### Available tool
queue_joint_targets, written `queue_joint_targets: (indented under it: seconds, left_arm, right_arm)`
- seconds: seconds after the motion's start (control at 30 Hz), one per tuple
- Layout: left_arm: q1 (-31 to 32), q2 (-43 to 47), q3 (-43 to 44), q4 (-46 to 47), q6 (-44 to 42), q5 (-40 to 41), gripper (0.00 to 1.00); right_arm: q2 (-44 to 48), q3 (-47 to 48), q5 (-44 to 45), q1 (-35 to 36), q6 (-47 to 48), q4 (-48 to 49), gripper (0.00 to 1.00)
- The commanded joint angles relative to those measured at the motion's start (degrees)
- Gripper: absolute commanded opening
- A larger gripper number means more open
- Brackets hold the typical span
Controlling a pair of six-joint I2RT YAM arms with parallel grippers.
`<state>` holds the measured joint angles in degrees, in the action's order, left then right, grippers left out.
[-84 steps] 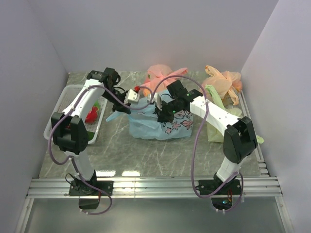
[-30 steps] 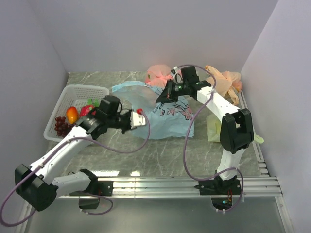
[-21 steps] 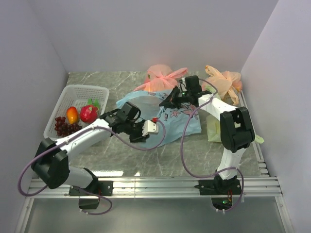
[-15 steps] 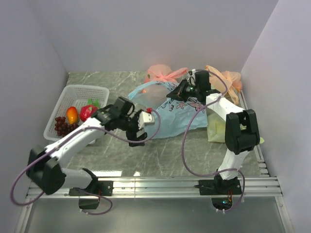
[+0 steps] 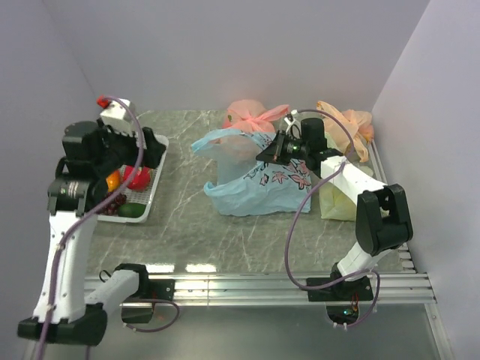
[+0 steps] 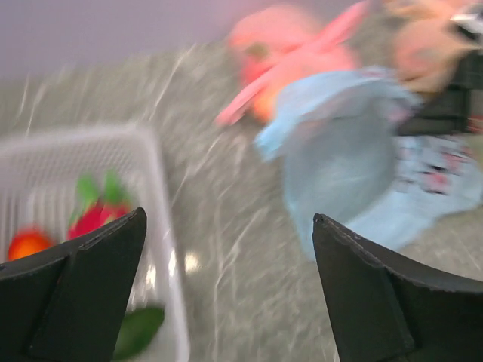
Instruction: Place the fake fruits into the plastic bag and tie a complex knot
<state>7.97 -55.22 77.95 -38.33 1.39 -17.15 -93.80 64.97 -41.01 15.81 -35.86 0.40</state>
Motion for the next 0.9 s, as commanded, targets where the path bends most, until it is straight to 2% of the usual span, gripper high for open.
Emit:
queue_joint_targets:
  seconds: [0.0,0.03,0.07,0.2,0.37,0.47,0.63,0.7,0.87]
  left_arm:
    - [-11.1,-6.9,1.6,-13.2,5.7,-1.7,0.98]
    - [-15.3,-9.1,2.7,-15.2,4.9,-2.7,0.99]
    - [-16.9,-13.6,3.3,-18.5,3.3,-3.6,0.99]
    - [-23.5,-21.8,4.9,-17.2,1.8,-3.3,0.99]
    - [-24.0,-31.7,7.4,-16.0,1.9,2.3,0.99]
    - [-24.0,-37.3,11.5,-15.1,-0.7,2.3,0.99]
    - [-23.5,-49.3,24.7,-16.4,-3.2,1.9,0.99]
    - [-22.2,-55.2,29.1,-17.5,-4.6,4.6,0.99]
    - [-19.9,-63.2,31.8,-17.0,-6.4,8.3,0.99]
  right_arm:
    - [4.2,-1.4,2.5,1.7,2.5,1.9,0.0]
    - [4.4,-1.7,2.6,1.7,2.5,1.4,0.0]
    - [4.5,-1.5,3.2,1.8,2.8,0.6,0.0]
    - [4.8,-0.5,5.1,2.2,3.5,-1.4,0.0]
    - [4.9,-0.2,4.8,3.3,7.4,-3.1,0.0]
    - [4.9,-0.5,4.3,3.3,8.5,-3.0,0.0]
    - [3.9,0.3,3.4,3.3,9.2,-3.6,0.0]
    - [3.2,0.8,3.6,3.3,9.4,-3.8,0.0]
    - [2.3,1.8,3.5,3.3,9.8,-4.0,0.0]
